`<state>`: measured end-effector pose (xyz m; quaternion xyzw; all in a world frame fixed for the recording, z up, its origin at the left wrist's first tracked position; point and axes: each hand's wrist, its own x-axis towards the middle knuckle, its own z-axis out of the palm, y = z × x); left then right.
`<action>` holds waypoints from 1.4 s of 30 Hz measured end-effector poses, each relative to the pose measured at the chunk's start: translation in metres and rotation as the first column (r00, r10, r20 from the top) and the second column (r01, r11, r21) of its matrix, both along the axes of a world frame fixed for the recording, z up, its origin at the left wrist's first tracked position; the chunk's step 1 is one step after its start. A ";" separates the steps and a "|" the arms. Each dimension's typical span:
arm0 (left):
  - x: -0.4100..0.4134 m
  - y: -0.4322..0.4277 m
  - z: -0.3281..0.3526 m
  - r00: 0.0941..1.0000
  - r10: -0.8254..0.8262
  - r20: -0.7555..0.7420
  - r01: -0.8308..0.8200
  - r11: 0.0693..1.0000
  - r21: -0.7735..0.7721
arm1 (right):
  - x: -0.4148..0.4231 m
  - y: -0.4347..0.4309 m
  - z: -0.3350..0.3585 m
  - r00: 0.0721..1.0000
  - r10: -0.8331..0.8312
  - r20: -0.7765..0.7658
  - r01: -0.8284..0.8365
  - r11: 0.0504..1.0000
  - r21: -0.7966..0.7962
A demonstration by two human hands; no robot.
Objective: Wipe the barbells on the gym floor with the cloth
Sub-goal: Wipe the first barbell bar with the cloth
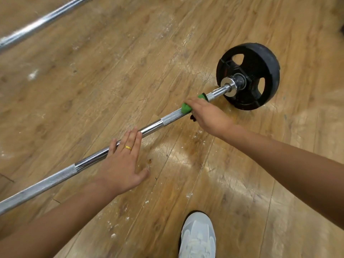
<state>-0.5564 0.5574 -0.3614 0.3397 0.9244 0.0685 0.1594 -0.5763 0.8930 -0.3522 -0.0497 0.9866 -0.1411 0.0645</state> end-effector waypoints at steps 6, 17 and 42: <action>0.006 -0.001 0.000 0.999 -0.029 -0.018 0.028 0.999 -0.031 | -0.007 0.014 0.013 0.980 -0.192 -0.047 0.191 0.981 -0.027; 0.036 0.000 0.001 0.996 -0.079 -0.037 0.078 0.996 -0.041 | 0.018 0.016 0.007 0.942 -0.313 -0.119 0.303 0.948 -0.096; 0.035 0.096 0.018 0.975 -0.180 0.132 0.186 0.982 -0.032 | 0.088 0.026 -0.005 0.981 -0.079 -0.176 0.071 0.996 -0.050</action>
